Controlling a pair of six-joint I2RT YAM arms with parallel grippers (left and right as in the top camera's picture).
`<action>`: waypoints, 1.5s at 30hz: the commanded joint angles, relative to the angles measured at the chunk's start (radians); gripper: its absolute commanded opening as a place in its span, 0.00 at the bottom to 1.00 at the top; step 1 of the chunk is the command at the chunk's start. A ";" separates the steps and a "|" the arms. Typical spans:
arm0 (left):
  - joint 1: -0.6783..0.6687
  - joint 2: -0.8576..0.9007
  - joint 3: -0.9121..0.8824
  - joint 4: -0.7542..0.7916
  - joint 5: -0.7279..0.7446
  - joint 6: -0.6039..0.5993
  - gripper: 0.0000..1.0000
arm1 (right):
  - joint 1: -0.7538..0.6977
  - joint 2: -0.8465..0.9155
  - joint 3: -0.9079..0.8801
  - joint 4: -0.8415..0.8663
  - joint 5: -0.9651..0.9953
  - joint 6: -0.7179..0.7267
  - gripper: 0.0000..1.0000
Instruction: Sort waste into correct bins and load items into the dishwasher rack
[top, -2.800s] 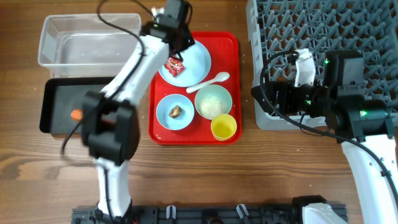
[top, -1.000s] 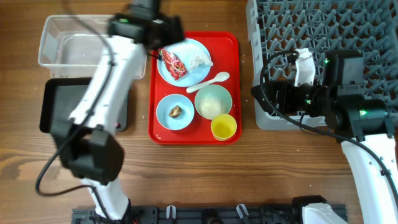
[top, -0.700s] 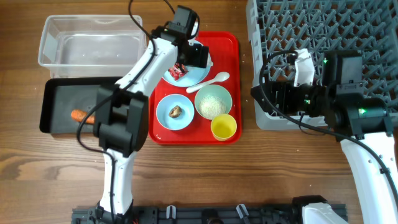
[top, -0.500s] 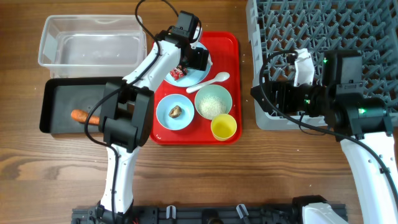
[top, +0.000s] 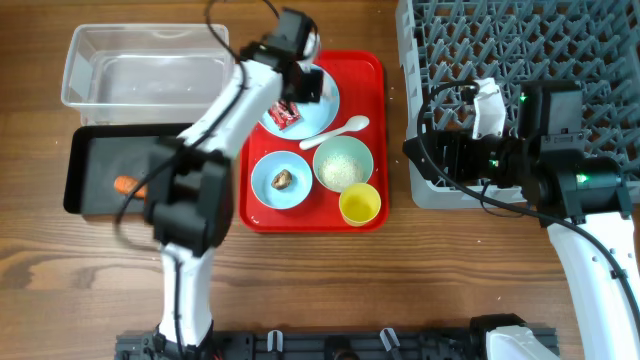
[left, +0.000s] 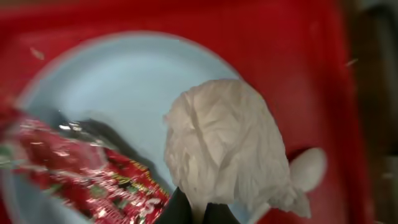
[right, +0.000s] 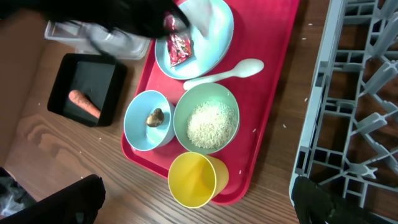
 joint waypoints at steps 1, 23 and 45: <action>0.087 -0.235 0.011 -0.013 -0.126 -0.103 0.04 | 0.001 0.006 -0.001 0.012 0.009 -0.018 1.00; 0.452 -0.144 -0.129 0.071 -0.152 -0.200 1.00 | 0.001 0.006 -0.001 0.025 0.008 -0.017 1.00; 0.024 -0.071 -0.280 0.190 -0.110 -0.541 0.98 | 0.001 0.006 -0.001 0.027 0.009 0.008 1.00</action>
